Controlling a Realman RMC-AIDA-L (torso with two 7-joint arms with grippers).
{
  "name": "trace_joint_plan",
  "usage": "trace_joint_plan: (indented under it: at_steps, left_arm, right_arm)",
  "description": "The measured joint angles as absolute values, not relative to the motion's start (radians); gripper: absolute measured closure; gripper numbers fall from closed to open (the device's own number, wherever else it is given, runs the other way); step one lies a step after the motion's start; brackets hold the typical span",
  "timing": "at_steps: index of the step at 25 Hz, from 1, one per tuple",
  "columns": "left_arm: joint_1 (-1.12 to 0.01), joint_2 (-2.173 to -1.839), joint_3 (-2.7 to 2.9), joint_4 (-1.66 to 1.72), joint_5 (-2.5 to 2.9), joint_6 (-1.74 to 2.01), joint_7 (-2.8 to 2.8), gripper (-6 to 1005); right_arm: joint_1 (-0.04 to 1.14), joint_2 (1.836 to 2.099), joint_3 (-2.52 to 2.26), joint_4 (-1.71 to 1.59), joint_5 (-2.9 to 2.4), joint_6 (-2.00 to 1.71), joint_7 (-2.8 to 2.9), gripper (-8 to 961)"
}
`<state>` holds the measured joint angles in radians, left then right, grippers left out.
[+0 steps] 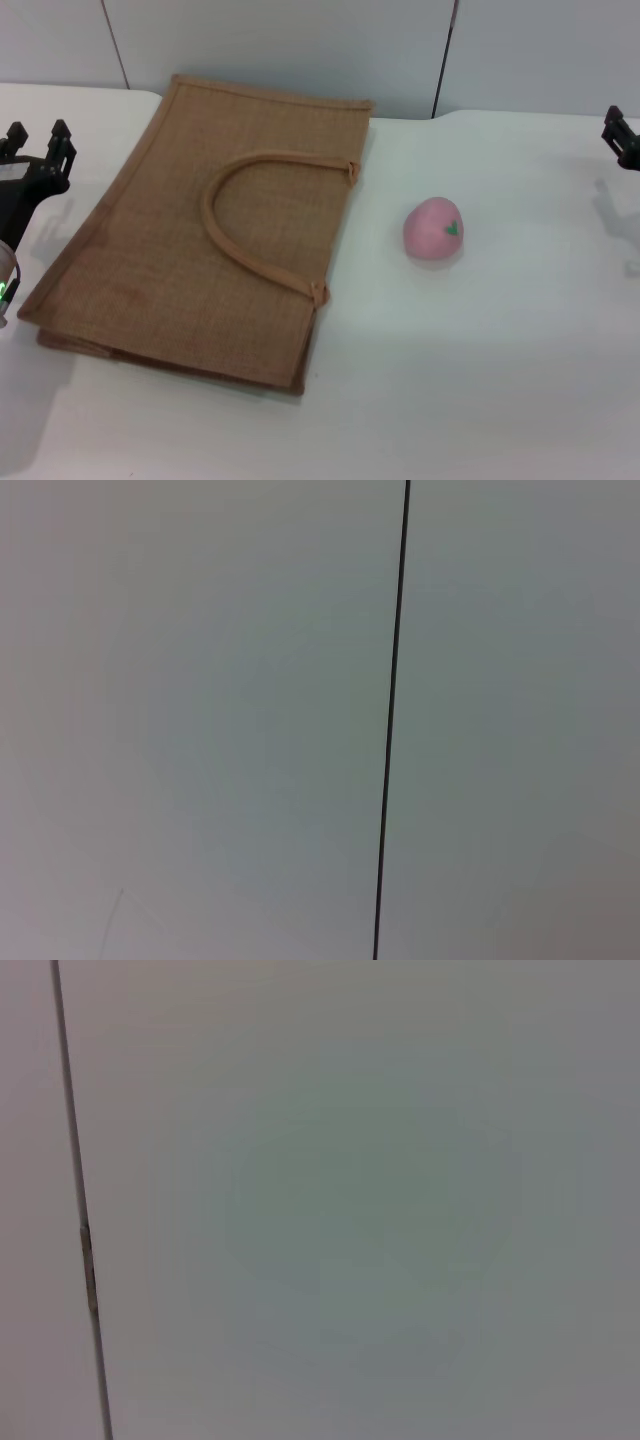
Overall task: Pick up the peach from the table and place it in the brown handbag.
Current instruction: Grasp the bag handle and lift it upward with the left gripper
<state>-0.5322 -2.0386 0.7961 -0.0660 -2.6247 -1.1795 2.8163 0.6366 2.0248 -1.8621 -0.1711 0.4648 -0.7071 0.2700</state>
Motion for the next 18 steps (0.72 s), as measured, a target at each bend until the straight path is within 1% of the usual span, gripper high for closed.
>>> trace_joint_plan:
  at_steps: [18]
  left_arm:
    - [-0.536, -2.036, 0.811, -0.060, -2.614, -1.190, 2.755, 467]
  right_arm:
    - [0.642, 2.025, -1.859, -0.170, 0.466, -0.707, 0.270, 275]
